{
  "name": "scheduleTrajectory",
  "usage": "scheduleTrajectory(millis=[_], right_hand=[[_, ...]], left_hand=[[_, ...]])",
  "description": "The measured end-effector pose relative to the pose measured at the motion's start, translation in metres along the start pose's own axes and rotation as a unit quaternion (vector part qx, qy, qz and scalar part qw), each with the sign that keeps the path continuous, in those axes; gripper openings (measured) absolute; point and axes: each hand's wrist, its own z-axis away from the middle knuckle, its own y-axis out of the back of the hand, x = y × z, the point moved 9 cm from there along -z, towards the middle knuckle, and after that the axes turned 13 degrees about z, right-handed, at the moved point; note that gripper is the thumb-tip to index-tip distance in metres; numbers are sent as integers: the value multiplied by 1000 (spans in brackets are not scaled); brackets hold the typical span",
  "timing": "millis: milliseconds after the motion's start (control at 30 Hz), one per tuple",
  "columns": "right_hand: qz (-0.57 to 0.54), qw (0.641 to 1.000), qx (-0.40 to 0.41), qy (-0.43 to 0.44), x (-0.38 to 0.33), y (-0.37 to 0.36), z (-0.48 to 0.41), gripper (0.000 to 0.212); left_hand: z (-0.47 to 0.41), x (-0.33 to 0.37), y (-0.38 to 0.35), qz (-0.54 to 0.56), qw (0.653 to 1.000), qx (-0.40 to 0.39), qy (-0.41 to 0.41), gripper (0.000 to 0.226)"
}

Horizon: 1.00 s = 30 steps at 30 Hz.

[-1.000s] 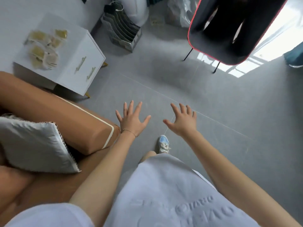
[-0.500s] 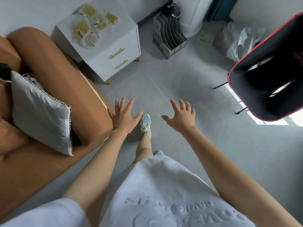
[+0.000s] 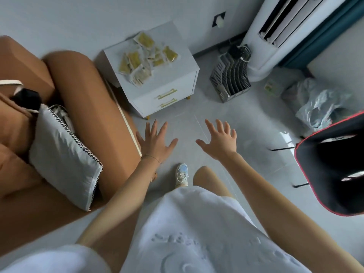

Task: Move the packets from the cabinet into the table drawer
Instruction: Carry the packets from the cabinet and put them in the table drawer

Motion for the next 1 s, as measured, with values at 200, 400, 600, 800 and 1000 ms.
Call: scheduleTrajectory(millis=[200,400,600,800,1000], right_hand=[[26,999,-9,40,-26,39,-70,78],[42,995,-31,81,-55,66,-157,78],[56,989,-64,119,-83,100,-247,79],[72,981,-84,157,-99,126,-329,77],[19,986,-114,122,-112,121,-399,75]], left_hand=[[-58,-11,32,25,999,12,33,70],[-127,-26,64,47,995,38,85,69],[-188,-40,86,124,977,56,167,69],[-261,-49,119,137,969,79,188,70],[-310,-76,92,147,958,35,246,73]])
